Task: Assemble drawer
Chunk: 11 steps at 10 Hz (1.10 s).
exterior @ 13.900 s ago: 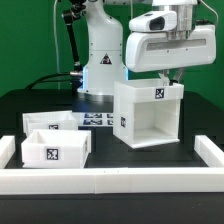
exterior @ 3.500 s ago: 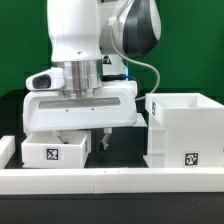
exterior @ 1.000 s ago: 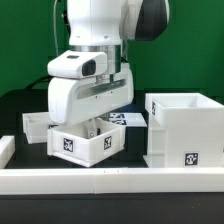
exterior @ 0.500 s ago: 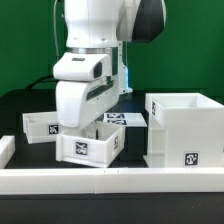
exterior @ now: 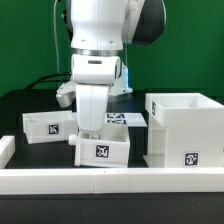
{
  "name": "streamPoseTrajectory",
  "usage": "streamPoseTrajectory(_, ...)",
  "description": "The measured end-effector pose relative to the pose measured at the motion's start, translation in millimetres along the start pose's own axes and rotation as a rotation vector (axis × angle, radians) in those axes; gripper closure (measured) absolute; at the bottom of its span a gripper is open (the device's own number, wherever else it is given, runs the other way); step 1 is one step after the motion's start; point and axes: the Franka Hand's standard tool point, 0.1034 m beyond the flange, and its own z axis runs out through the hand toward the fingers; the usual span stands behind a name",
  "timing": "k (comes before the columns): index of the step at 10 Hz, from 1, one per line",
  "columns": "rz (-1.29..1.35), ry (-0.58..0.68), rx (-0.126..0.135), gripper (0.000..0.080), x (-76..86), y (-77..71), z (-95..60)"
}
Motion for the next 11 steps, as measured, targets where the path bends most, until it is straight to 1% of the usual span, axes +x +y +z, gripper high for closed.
streamPoseTrajectory(1, -0.001, 0.001, 0.002, 0.0757, 1.0, -0.4, 1.3)
streamPoseTrajectory(3, -0.014, 0.008, 0.004, 0.0757, 11.5, 2.6, 5.6)
streamPoseTrajectory(5, -0.022, 0.01, 0.005, 0.0757, 10.5, 3.4, 7.2)
streamPoseTrajectory(7, -0.034, 0.031, 0.006, 0.0757, -4.4, 3.5, 8.6)
streamPoseTrajectory(8, -0.028, 0.039, 0.005, 0.0757, -6.9, 3.7, 8.8)
streamPoseTrajectory(11, -0.048, 0.038, 0.003, 0.0757, 9.7, 6.5, 8.8)
